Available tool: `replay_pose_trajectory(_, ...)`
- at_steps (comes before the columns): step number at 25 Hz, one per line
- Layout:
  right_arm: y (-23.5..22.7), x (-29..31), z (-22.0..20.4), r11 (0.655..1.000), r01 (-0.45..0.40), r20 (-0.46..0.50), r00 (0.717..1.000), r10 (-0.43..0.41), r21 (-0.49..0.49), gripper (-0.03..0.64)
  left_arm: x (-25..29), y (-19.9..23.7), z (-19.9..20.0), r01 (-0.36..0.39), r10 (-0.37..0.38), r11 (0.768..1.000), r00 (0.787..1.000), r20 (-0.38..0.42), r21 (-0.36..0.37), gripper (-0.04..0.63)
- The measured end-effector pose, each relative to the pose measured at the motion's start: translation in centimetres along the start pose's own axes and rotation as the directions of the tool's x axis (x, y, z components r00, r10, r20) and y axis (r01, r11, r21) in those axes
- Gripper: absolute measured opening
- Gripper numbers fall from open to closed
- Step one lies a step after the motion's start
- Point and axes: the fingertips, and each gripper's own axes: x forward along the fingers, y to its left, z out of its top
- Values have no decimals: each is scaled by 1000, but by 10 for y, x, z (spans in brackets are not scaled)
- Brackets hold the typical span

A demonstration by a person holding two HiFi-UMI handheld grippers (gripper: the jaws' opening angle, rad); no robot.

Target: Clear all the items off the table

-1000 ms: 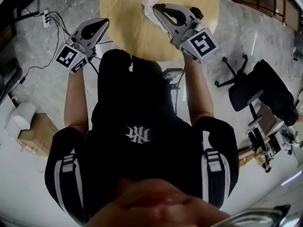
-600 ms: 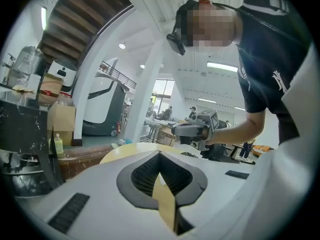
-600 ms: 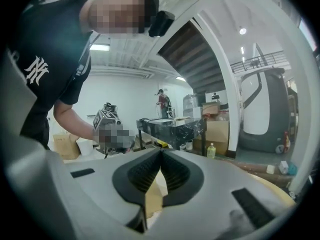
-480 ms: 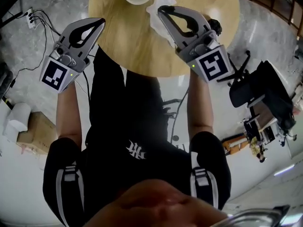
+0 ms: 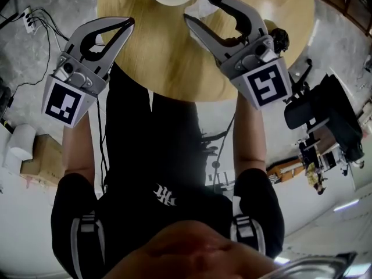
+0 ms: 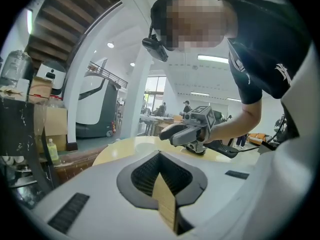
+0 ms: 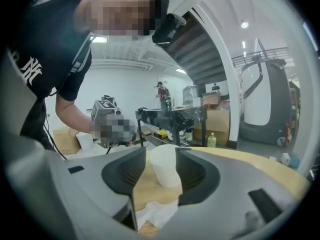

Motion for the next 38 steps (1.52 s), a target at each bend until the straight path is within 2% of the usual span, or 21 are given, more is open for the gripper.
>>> replay_pose_trajectory(6, -3, 15, -10, 999, 4, -55, 998, -6, -42, 316, -2, 7, 1, -8, 8, 1000, 1000, 22, 12, 12)
replay_pose_trajectory(8, -5, 20, -14, 999, 9, -70, 997, -12, -45, 322, -4, 7, 0, -9, 9, 1000, 1000, 28, 7, 12)
replay_pose_trajectory(9, -7, 23, -16, 999, 12, -77, 997, -16, -46, 378, -5, 7, -1, -10, 10, 1000, 999, 31, 4, 12)
replay_pose_trajectory(11, -10, 29, -20, 998, 18, -99, 995, -23, -55, 449, -5, 6, -2, -9, 9, 1000, 999, 33, 2, 12)
replay_pose_trajectory(16, -12, 49, -17, 994, 6, -145, 989, -21, -106, 449, -7, 6, -5, -1, 1, 1000, 999, 36, 4, 12)
replay_pose_trajectory(19, -10, 60, -19, 993, -34, -167, 986, 15, -116, 449, -6, 4, -10, 4, -4, 1000, 1000, 22, 16, 12)
replay_pose_trajectory(23, -11, 64, -30, 993, -48, -198, 980, 25, -111, 449, -8, 5, -10, 6, -6, 1000, 1000, 29, 11, 12)
replay_pose_trajectory(24, -11, 65, -34, 993, -49, -206, 978, 26, -108, 444, -8, 5, -11, 5, -5, 1000, 1000, 31, 11, 12)
replay_pose_trajectory(25, -11, 65, -36, 993, -49, -209, 978, 26, -106, 410, -9, 5, -11, 4, -5, 1000, 1000, 31, 11, 12)
replay_pose_trajectory(28, -11, 66, -39, 994, -53, -206, 978, 31, -100, 408, -9, 6, -14, 3, -4, 1000, 1000, 29, 12, 12)
replay_pose_trajectory(30, -12, 66, -38, 993, -50, -207, 978, 27, -104, 349, -9, 6, -17, 3, -3, 1000, 1000, 26, 8, 12)
replay_pose_trajectory(38, -11, 63, -36, 994, -47, -208, 978, 26, -95, 325, -10, 4, -18, 6, -6, 1000, 999, 31, 2, 12)
